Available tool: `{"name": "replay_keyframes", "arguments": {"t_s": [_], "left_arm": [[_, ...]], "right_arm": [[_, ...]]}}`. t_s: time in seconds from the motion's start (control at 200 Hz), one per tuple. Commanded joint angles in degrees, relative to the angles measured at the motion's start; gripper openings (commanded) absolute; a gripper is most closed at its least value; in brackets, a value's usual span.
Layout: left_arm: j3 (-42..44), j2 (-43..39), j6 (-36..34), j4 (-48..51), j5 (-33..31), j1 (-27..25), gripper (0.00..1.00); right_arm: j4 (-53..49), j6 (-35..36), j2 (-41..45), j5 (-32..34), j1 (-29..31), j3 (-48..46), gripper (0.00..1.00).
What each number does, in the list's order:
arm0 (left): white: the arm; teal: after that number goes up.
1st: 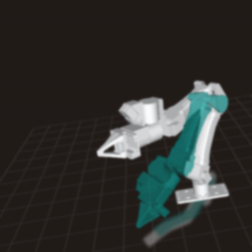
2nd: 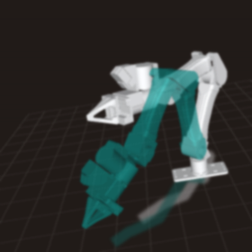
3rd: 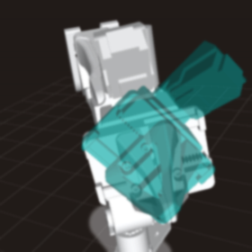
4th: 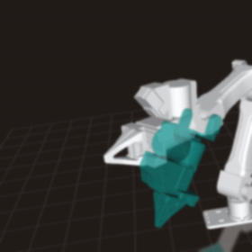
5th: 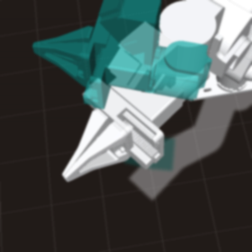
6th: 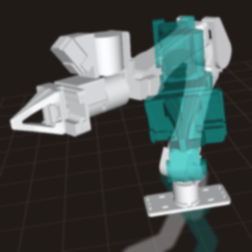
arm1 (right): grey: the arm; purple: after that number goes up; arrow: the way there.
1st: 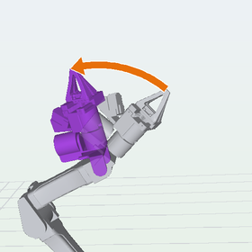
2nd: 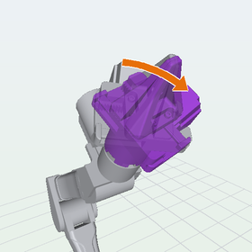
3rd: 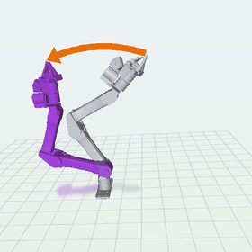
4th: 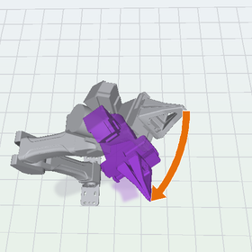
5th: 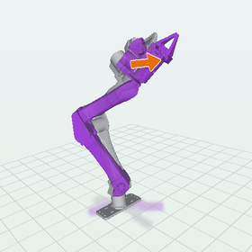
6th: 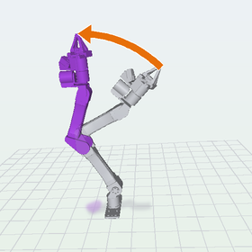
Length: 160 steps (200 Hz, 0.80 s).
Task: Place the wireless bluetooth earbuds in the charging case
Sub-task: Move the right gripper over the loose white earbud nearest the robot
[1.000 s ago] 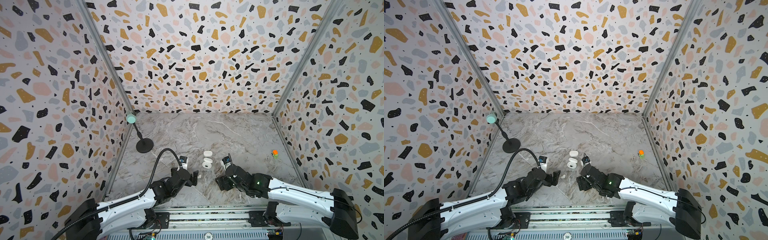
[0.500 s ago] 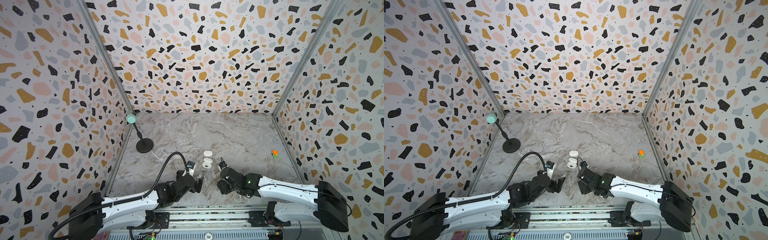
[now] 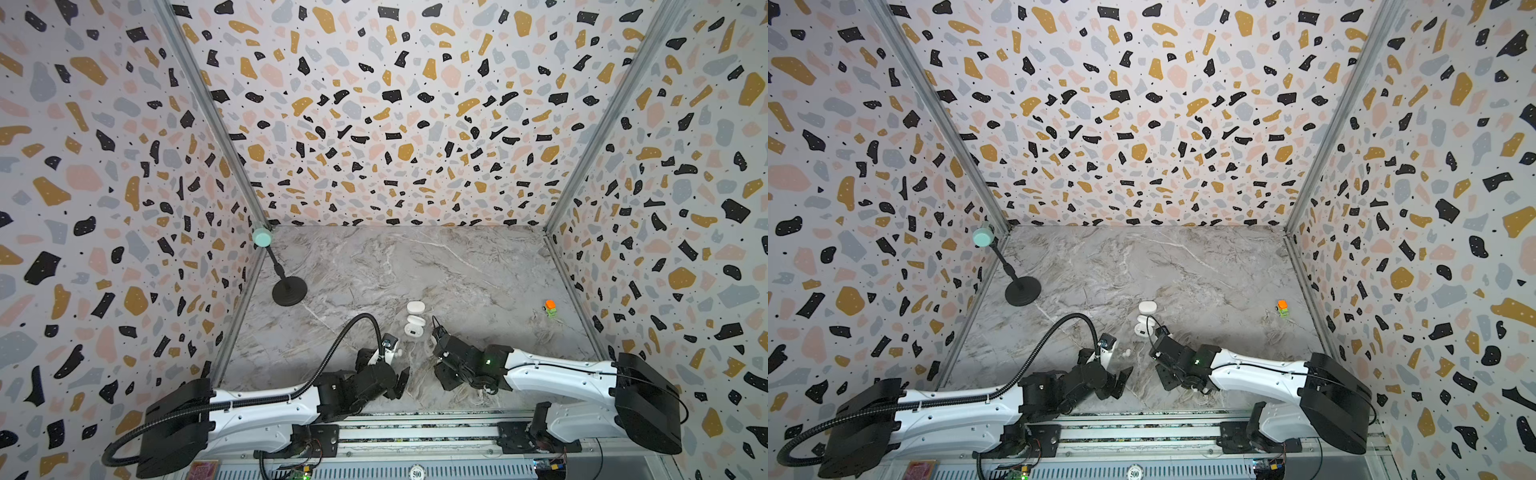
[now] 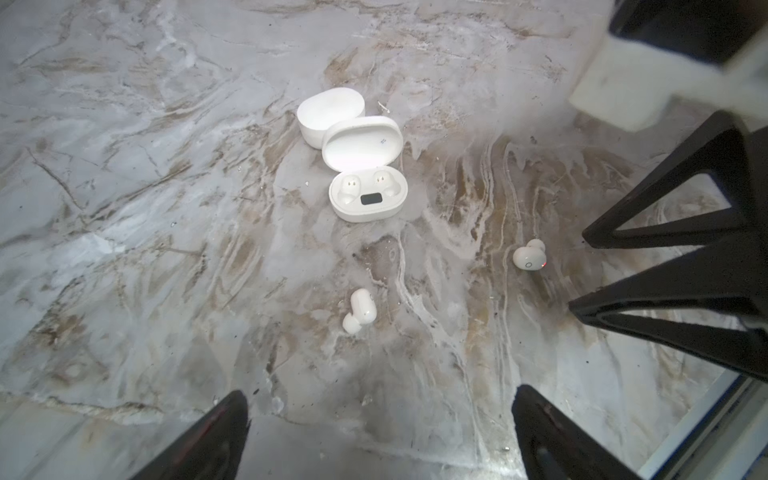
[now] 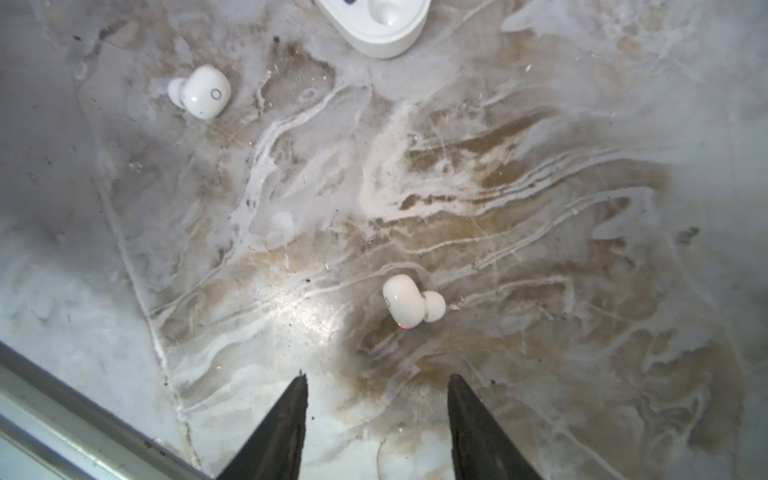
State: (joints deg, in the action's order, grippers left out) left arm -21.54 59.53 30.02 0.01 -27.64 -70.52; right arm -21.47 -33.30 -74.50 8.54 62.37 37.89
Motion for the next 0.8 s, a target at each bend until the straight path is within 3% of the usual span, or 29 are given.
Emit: {"name": "replay_keyframes", "arguments": {"t_s": [0.0, 0.285, 0.796], "left_arm": [[1.3, -1.1, 0.8, 0.3, -1.9, -0.5, 1.00], [2.1, -2.0, 0.8, 0.3, -2.8, -1.2, 1.00], [2.1, -1.8, 1.0, 0.4, -3.7, -1.5, 1.00]], "right_arm": [[-0.1, 1.1, -0.8, -0.1, -0.1, 2.4, 0.51], [0.5, 3.6, -3.0, -1.1, -2.4, 3.9, 0.41], [0.4, 6.1, -7.3, -1.7, -3.8, 6.0, 0.36]]}}
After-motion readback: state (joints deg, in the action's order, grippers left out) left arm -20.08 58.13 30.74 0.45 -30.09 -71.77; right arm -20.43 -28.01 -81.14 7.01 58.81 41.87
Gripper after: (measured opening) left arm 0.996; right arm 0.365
